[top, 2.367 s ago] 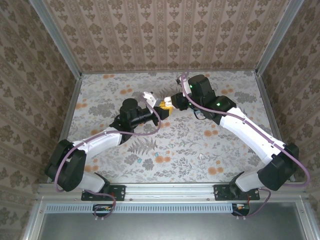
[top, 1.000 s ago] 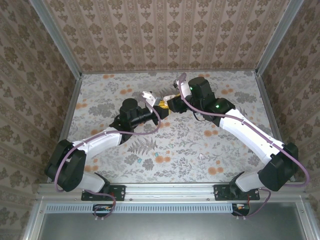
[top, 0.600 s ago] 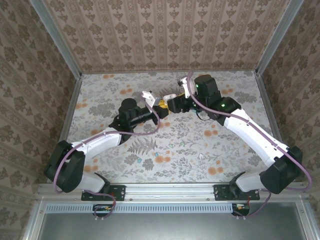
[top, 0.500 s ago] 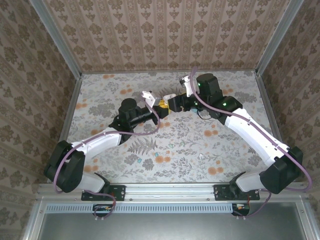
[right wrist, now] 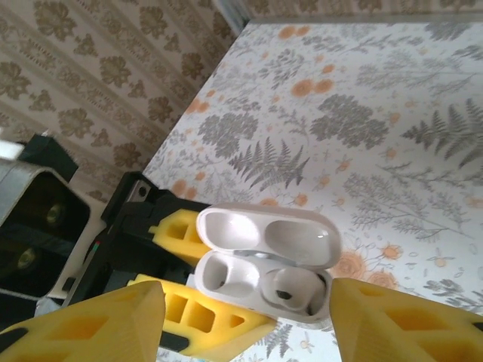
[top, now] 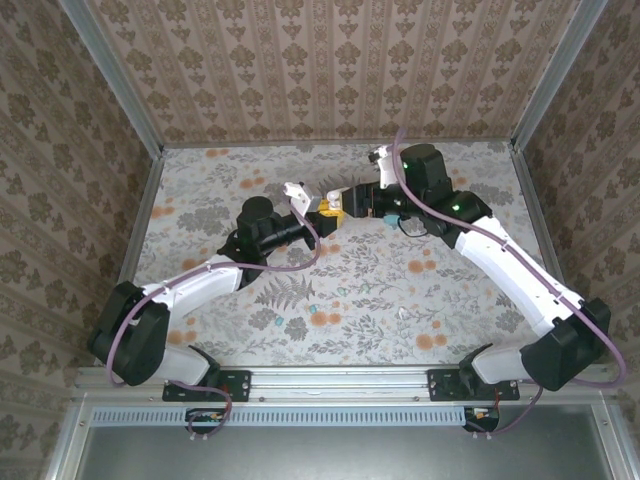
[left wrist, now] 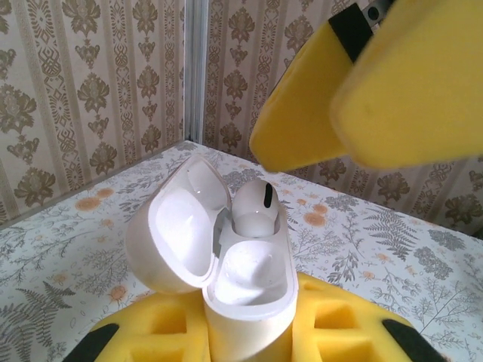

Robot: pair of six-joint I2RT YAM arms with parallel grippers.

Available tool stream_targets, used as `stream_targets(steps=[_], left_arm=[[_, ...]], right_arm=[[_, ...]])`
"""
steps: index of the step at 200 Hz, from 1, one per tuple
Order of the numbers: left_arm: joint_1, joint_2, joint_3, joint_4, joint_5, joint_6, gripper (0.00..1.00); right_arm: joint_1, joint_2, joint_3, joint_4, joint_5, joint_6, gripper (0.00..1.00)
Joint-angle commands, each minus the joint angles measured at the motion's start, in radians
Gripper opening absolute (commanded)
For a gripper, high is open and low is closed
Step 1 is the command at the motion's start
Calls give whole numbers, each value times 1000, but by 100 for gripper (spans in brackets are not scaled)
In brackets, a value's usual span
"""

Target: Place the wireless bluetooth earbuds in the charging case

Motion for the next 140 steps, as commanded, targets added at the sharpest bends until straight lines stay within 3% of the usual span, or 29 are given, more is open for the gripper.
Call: stream_targets(steps=[1, 32, 71, 115, 140], left_arm=[[-8, -39, 27, -1, 10, 52, 20], [-8, -55, 24, -31, -2, 69, 20], [-8, -90, -9, -33, -29, 60, 21], [-8, -138, -36, -46, -48, 51, 21], [-9, -163, -53, -50, -59, 34, 21]], right_arm=[[-21, -68, 24, -28, 105, 45, 59], [-116, -124, -11, -121, 184, 139, 53], [-237, -157, -157, -290, 145, 186, 53], [-237, -86, -362, -423, 60, 211, 55], [-206, -102, -488, -431, 95, 288, 55]])
